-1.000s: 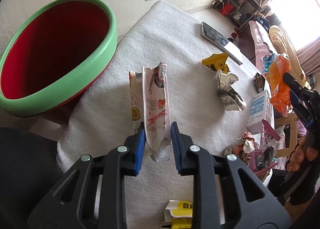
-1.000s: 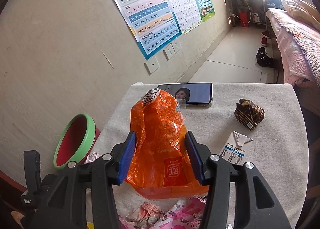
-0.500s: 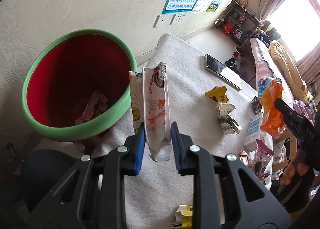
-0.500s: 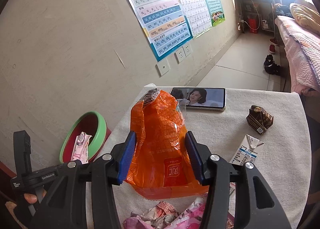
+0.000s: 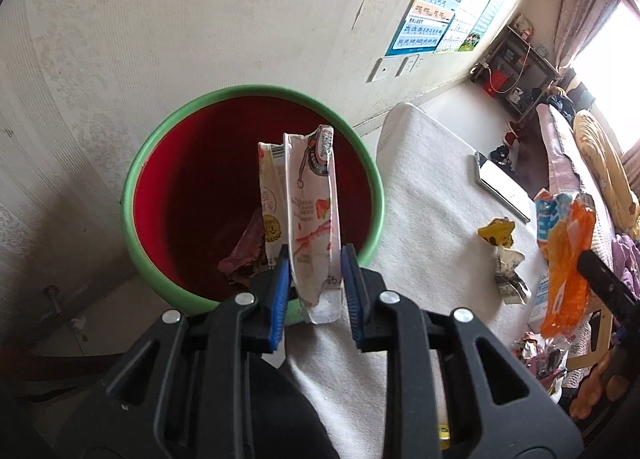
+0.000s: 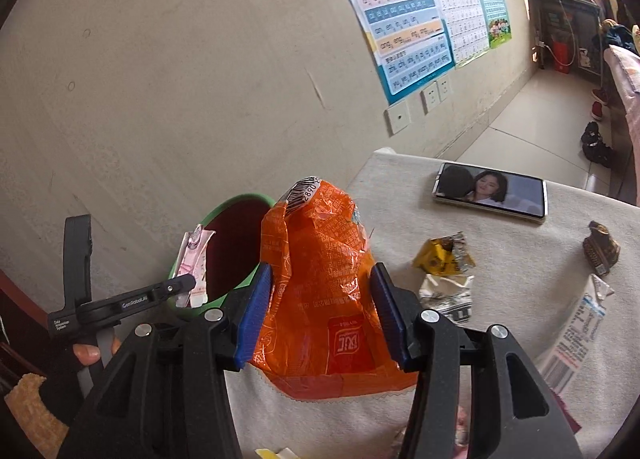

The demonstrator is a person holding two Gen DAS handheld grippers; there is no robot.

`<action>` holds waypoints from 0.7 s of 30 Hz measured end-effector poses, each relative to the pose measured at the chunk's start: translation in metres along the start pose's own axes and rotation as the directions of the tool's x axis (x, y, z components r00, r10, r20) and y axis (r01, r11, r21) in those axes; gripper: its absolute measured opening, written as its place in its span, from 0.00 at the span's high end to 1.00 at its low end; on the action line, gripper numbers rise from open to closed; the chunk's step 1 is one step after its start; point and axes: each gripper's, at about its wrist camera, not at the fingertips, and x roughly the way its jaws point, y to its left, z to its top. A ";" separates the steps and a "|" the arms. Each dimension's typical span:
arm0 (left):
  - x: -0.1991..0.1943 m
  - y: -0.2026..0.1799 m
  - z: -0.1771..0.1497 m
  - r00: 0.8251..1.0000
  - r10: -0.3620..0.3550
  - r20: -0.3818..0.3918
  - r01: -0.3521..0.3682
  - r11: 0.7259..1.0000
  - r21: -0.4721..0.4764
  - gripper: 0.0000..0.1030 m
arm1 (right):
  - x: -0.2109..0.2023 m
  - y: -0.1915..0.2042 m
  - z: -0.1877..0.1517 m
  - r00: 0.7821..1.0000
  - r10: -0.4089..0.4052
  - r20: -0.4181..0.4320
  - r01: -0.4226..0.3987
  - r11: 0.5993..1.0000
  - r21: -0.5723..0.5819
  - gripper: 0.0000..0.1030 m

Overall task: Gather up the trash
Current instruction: 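Drop the carton from the left tool into the bin while the right tool drops the orange bag in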

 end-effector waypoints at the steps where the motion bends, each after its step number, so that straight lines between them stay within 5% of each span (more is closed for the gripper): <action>1: 0.000 0.002 0.003 1.000 0.004 0.003 -0.004 1.000 -0.001 0.77 | 0.007 0.007 0.001 1.000 0.014 -0.012 -0.014 1.000 -0.004 0.52; 9: 0.015 0.026 0.025 1.000 0.006 -0.013 -0.006 0.999 -0.048 0.76 | 0.042 0.045 0.015 0.996 0.075 -0.054 -0.076 0.997 -0.030 0.52; 13: 0.016 0.035 0.028 1.000 -0.013 0.002 0.013 0.996 -0.086 0.57 | 0.051 0.052 0.015 0.995 0.071 -0.076 -0.075 0.996 -0.043 0.52; 21: -0.012 0.054 0.009 0.996 0.009 0.087 0.007 0.984 -0.179 0.56 | 0.081 0.073 0.027 0.988 0.091 -0.122 -0.100 0.993 -0.066 0.52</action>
